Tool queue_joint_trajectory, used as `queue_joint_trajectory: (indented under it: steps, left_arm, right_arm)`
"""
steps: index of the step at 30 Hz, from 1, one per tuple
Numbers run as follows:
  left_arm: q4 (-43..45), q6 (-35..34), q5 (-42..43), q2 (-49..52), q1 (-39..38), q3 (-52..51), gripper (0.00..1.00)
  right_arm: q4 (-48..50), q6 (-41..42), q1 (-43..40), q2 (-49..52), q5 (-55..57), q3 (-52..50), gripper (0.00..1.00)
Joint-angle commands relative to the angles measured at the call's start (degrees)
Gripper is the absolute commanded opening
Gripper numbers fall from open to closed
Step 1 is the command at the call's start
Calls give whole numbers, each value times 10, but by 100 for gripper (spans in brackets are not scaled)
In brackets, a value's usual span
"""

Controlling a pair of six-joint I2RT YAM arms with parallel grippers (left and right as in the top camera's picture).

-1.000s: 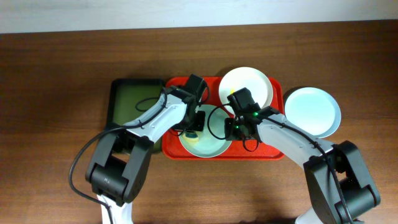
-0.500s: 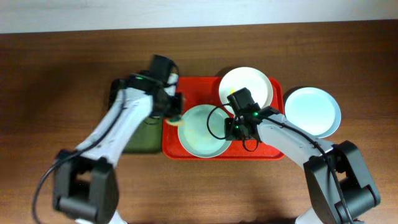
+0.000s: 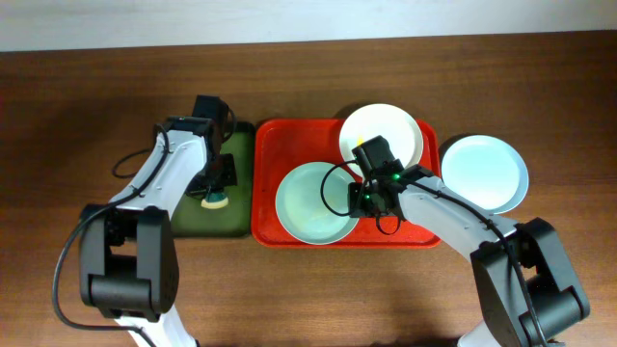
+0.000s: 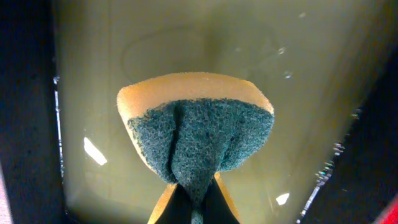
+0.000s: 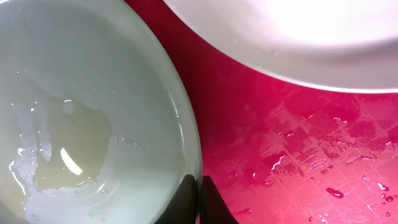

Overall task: Clean dirty plates on tray and stack at the side
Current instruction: 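Return the sponge to the black tray and raise the left arm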

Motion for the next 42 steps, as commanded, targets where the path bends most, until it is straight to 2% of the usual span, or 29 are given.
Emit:
queue_joint_trajectory:
  steps: [1,3,4,5,7,8,13,14,15,16,18,23,42]
  left_arm:
    - [0,9,-10,3,5,0,0]
    - [-2,9,-9,3,5,0,0]
    - [-3,9,-8,3,5,0,3]
    - [-5,9,6,3,5,0,13]
    - [-22,9,36,-2,5,16,42]
    - [-34,9,40,-10,5,37,49]
    - [-61,9,40,-74,12,146,54]
    - [-62,9,40,-88,18,160,73]
    - [-62,9,40,-98,25,171,82]
    - [-61,9,40,-108,36,178,86]
    - [-60,9,35,-120,59,179,100]
    - [-73,9,34,-120,101,179,99]
    - [-73,9,34,-120,102,179,99]
  right_arm:
    - [-1,-1,3,-1,-7,4,4]
    - [-1,-2,3,-1,-7,4,4]
    - [-1,-1,3,-1,-7,4,4]
    - [-1,-2,3,-1,-7,4,4]
    - [-1,-2,3,-1,-7,4,4]
    - [-1,-1,3,-1,-7,4,4]
    - [-2,-2,3,-1,-7,4,4]
    - [-2,-1,3,-1,-7,4,4]
    - [-2,-2,3,-1,-7,4,4]
    - [-2,-2,3,-1,-7,4,4]
    - [-2,-2,3,-1,-7,4,4]
    - [-1,-1,3,-1,-7,4,4]
    - [-3,-1,3,-1,2,4,4]
